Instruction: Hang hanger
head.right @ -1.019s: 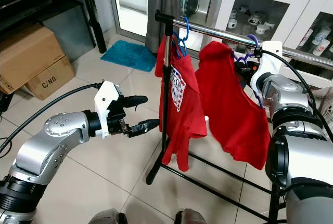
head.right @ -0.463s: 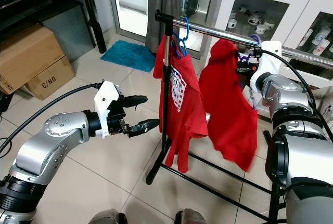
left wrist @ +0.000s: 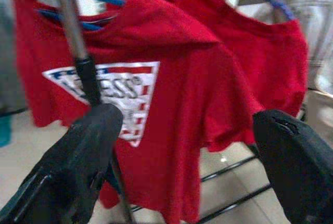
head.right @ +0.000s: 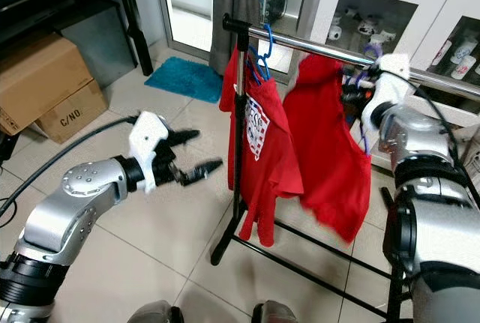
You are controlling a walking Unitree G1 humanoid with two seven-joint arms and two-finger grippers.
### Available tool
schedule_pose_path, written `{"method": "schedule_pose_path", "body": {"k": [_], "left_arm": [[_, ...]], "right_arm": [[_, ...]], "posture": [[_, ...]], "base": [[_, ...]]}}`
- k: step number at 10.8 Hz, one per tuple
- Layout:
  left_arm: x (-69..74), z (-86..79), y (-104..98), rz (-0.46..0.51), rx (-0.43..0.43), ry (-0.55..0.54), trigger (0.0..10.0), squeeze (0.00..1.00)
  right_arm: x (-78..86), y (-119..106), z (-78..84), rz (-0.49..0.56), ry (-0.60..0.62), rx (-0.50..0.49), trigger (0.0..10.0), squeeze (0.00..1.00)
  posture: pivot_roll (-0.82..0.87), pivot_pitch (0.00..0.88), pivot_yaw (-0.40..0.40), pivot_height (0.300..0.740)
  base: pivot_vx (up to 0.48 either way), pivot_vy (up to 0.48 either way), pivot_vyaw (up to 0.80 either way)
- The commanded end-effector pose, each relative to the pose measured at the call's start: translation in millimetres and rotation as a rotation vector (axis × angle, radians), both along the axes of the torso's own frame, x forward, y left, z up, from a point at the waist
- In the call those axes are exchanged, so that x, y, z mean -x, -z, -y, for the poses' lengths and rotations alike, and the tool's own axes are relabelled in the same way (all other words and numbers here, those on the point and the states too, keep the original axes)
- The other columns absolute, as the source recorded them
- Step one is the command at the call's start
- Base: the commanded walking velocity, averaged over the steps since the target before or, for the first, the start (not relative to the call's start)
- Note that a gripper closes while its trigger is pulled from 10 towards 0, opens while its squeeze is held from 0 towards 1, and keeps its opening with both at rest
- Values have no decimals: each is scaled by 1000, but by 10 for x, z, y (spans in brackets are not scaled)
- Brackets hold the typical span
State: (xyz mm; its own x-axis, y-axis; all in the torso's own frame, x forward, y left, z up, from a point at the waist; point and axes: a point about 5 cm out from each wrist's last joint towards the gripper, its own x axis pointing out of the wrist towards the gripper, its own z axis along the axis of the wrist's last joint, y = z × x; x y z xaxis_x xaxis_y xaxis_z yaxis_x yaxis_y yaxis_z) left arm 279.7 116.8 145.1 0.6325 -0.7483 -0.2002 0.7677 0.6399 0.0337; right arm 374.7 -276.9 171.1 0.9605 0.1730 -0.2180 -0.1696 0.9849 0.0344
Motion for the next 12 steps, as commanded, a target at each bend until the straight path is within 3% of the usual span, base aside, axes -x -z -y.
{"method": "schedule_pose_path", "body": {"k": [1,4,5,6,7,9,12], "left_arm": [[20,-36,6,14,4,-49,10000,0],[42,5,11,50,36,-101,10000,0],[52,21,-21,81,62,-117,10000,0],[56,7,25,70,44,-162,10000,0],[57,2,45,73,37,-179,10000,0],[68,4,155,64,-2,-200,10000,0],[80,12,192,56,4,-228,10000,0]], "right_arm": [[22,-173,86,86,5,0,0,0],[255,-185,115,191,-27,59,0,0],[406,-154,71,251,-42,67,0,0],[656,-22,-15,269,-56,83,0,0],[744,26,-48,271,-46,70,0,0],[1014,312,-197,166,-11,68,0,0],[1126,540,-372,66,83,61,0,0]], "posture": [[-10,0,3,740],[-12,0,-10,740],[-8,0,-21,740],[-13,0,-23,740],[-14,0,-24,740],[-20,0,-30,740],[-12,0,-47,740]], "base": [[0,0,0],[0,0,0],[0,0,0],[0,0,0],[0,0,0],[0,0,0],[0,0,0]]}}
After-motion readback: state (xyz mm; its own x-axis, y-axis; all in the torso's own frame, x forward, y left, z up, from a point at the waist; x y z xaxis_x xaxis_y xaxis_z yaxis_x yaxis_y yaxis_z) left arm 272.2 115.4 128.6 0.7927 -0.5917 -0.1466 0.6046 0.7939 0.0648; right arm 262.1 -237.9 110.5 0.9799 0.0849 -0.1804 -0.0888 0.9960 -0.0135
